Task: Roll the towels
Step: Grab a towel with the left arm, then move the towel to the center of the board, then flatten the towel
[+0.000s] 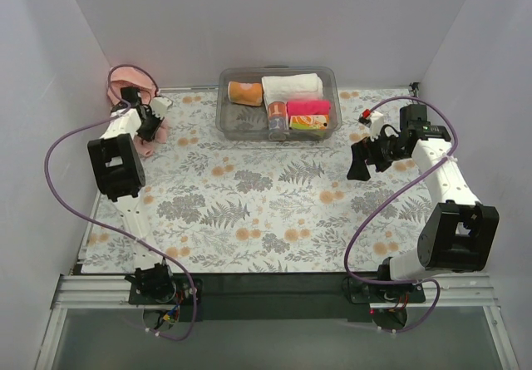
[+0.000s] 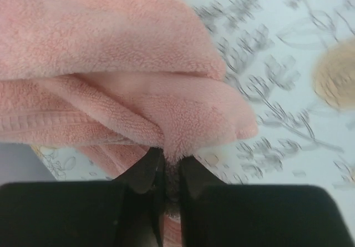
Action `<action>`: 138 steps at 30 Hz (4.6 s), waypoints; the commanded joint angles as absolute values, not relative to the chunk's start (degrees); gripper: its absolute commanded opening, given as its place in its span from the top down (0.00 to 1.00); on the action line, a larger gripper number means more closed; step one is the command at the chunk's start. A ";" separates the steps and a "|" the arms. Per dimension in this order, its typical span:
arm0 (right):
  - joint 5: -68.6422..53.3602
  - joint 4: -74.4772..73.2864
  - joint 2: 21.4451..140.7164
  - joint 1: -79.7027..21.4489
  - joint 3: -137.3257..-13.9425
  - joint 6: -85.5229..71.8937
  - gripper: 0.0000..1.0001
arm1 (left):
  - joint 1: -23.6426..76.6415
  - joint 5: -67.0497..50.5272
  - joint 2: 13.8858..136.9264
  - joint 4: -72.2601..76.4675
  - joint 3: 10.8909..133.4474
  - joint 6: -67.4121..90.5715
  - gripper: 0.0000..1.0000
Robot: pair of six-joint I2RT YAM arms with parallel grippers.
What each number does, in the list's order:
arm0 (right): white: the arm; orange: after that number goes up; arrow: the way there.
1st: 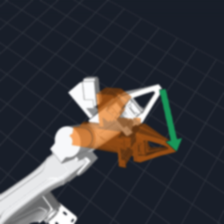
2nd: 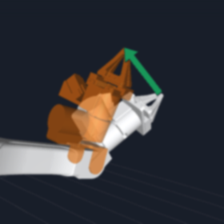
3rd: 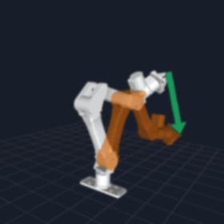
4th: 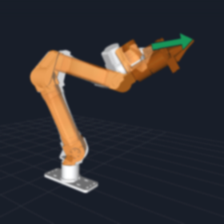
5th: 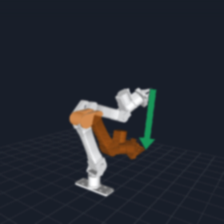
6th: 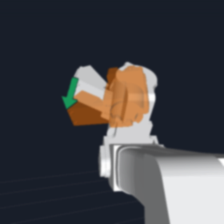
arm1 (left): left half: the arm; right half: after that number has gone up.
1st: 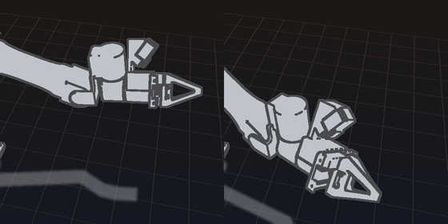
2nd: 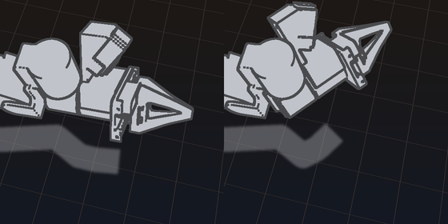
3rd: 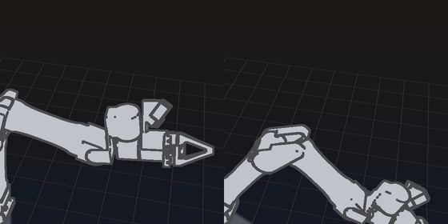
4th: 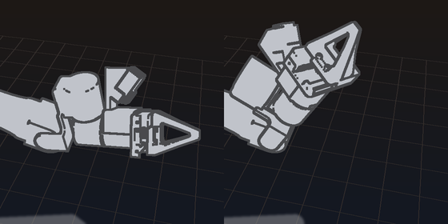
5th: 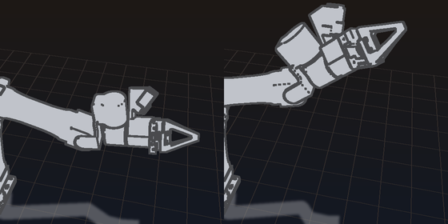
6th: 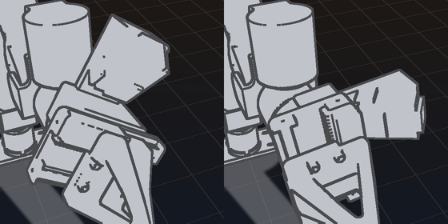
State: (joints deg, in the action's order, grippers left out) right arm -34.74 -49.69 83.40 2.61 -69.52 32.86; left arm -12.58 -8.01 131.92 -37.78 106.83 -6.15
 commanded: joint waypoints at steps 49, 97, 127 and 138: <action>-25.67 -48.34 96.59 -6.94 -61.17 28.04 0.28 | 20.74 -13.01 102.83 -35.07 75.67 7.21 0.43; -24.35 -39.72 108.47 -24.17 -72.51 18.27 0.99 | 3.35 -23.73 93.69 -42.80 71.54 7.82 1.00; -14.07 -48.60 73.91 -5.46 -52.46 71.90 0.59 | -8.88 -33.84 86.05 -54.93 56.52 -21.62 0.79; -23.54 -62.30 88.75 6.68 -72.04 52.15 0.47 | -8.62 -39.11 86.65 -46.86 65.47 -6.72 0.46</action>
